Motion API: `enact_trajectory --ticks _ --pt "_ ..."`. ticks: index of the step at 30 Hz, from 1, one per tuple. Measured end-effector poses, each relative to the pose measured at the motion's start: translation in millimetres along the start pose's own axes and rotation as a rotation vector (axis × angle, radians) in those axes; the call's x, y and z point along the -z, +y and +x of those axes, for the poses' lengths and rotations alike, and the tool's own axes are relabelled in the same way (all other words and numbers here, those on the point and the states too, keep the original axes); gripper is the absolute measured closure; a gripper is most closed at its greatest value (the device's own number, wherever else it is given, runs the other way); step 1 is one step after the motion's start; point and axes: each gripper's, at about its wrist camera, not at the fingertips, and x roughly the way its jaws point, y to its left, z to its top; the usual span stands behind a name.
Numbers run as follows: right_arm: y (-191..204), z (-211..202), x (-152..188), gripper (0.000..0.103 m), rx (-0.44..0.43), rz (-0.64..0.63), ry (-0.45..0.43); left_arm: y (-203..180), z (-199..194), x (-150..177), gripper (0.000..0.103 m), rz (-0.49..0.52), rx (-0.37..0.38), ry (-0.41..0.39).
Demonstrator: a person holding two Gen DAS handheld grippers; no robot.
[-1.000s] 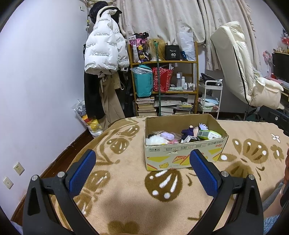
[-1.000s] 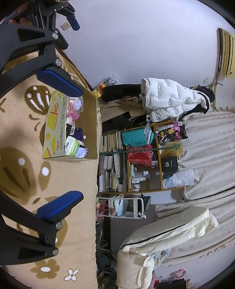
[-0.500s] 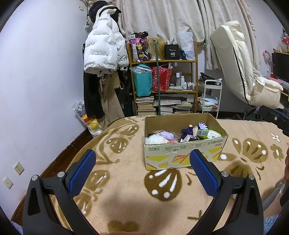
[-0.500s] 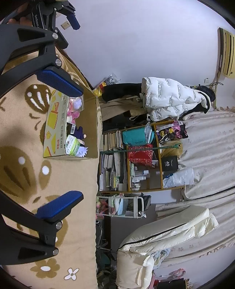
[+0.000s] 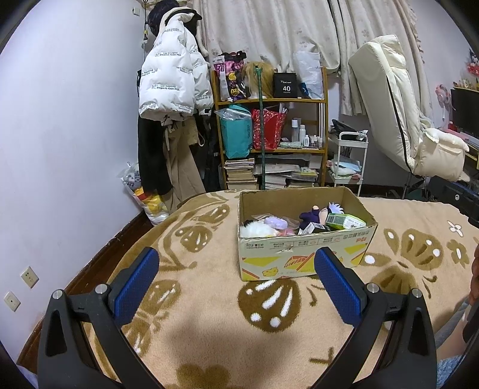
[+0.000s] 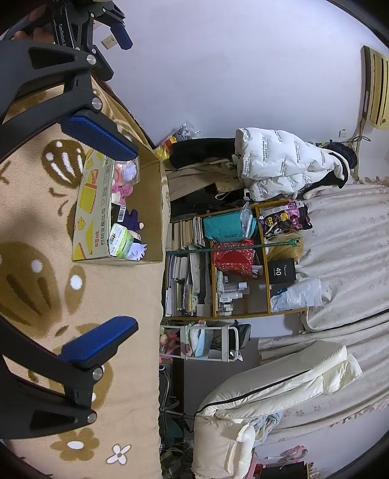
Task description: Organize soft objects
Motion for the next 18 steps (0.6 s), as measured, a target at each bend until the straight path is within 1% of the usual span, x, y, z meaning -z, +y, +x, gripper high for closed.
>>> enact_trajectory --ticks 18 --pt "-4.6 -1.3 2.2 0.000 0.005 0.006 0.004 -3.0 0.8 -0.4 0.001 0.001 0.002 0.005"
